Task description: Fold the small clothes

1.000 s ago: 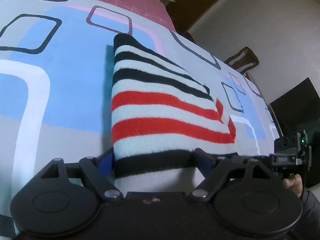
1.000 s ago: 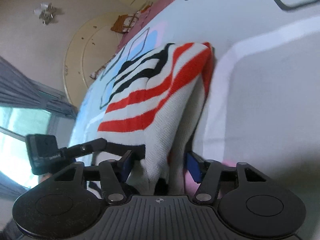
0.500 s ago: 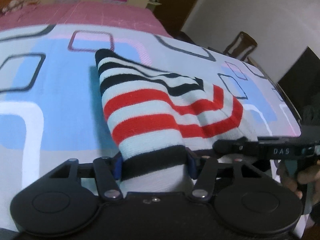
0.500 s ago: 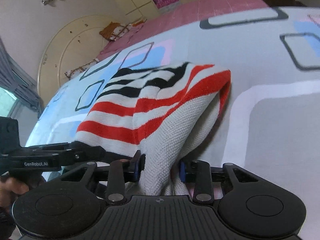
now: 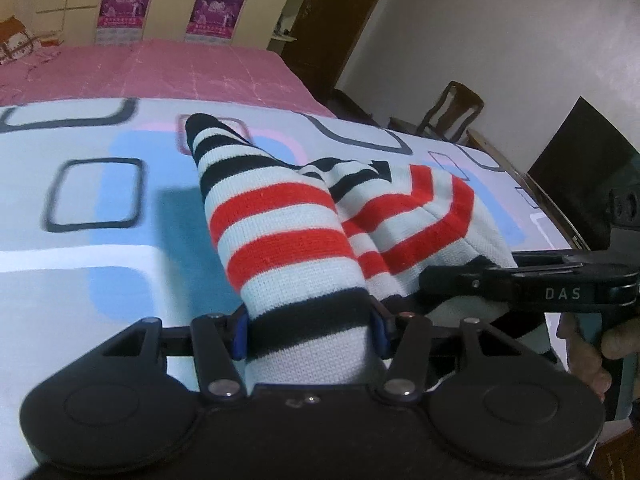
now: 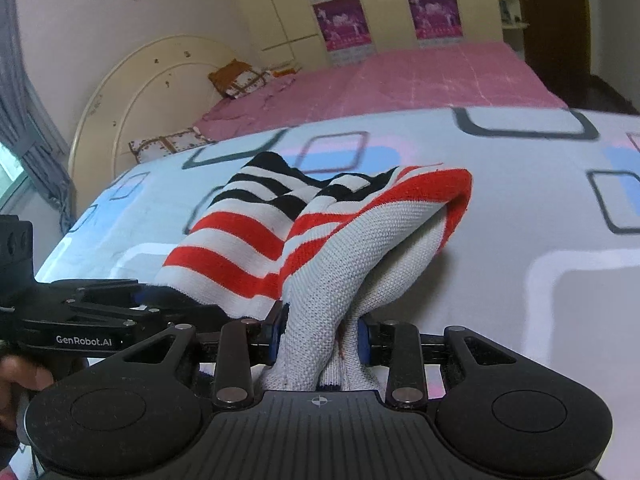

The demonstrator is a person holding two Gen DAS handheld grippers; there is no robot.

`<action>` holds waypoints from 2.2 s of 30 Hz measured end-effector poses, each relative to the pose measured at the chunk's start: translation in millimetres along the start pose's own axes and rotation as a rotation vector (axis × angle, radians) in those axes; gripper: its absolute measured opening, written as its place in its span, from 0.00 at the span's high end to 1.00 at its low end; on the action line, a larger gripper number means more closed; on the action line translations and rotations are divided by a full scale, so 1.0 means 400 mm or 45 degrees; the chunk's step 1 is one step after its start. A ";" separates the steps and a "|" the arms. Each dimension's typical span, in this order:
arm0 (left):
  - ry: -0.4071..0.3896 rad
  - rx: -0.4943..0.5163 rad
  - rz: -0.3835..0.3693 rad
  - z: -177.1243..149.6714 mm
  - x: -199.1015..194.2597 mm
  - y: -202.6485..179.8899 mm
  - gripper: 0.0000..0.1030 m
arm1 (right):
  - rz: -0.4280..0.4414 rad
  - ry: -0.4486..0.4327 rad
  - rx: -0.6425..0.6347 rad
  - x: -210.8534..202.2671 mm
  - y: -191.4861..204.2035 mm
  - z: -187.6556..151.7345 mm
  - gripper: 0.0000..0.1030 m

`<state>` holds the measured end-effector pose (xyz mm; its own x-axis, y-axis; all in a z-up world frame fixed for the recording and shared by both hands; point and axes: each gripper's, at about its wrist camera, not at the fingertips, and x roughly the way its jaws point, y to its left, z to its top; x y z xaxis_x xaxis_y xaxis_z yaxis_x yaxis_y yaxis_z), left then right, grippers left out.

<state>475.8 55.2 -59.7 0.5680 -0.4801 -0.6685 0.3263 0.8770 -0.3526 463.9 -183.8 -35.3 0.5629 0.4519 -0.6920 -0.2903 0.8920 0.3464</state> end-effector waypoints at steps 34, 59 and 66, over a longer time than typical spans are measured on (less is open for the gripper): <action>-0.153 -0.152 0.109 -0.069 -0.254 0.425 0.38 | -0.040 -0.091 0.086 0.262 0.247 -0.017 0.63; -0.093 0.121 0.089 -0.121 -0.261 0.286 0.67 | -0.063 0.012 -0.259 0.227 0.400 -0.093 0.78; -0.037 0.089 0.153 -0.211 -0.227 0.268 0.68 | -0.161 0.107 -0.384 0.278 0.392 -0.181 0.78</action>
<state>395.5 194.4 -92.3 0.6272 -0.3731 -0.6837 0.3060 0.9252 -0.2242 424.9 6.1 -103.9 0.5470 0.3247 -0.7716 -0.4451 0.8934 0.0604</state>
